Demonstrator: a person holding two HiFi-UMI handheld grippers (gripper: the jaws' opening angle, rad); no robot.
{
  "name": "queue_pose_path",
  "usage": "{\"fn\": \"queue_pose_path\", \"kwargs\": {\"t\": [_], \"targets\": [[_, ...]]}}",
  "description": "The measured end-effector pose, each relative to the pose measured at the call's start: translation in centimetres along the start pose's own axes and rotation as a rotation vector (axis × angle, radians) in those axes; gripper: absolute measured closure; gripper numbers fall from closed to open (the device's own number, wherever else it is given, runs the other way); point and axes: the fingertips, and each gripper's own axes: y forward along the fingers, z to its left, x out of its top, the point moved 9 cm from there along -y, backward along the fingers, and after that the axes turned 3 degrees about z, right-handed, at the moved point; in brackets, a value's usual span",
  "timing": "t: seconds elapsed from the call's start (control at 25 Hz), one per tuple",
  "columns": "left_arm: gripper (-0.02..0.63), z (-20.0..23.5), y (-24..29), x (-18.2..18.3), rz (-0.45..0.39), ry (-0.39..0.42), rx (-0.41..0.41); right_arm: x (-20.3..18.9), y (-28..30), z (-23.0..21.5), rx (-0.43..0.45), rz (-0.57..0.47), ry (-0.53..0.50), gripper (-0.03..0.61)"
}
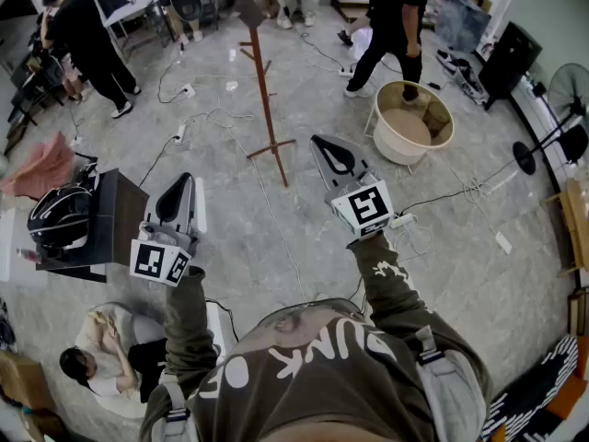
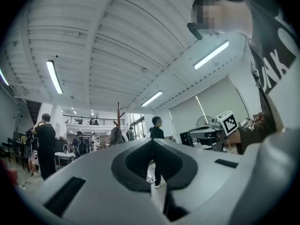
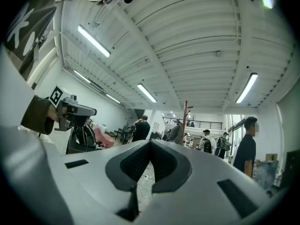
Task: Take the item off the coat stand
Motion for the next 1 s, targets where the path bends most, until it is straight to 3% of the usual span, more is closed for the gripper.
{"fn": "queue_pose_path", "kwargs": {"t": [1.0], "targets": [[0.609,-0.66,0.45,-0.27,0.009,-0.006,-0.006,-0.58,-0.32,-0.33,0.009,-0.007,0.016,0.568]]}}
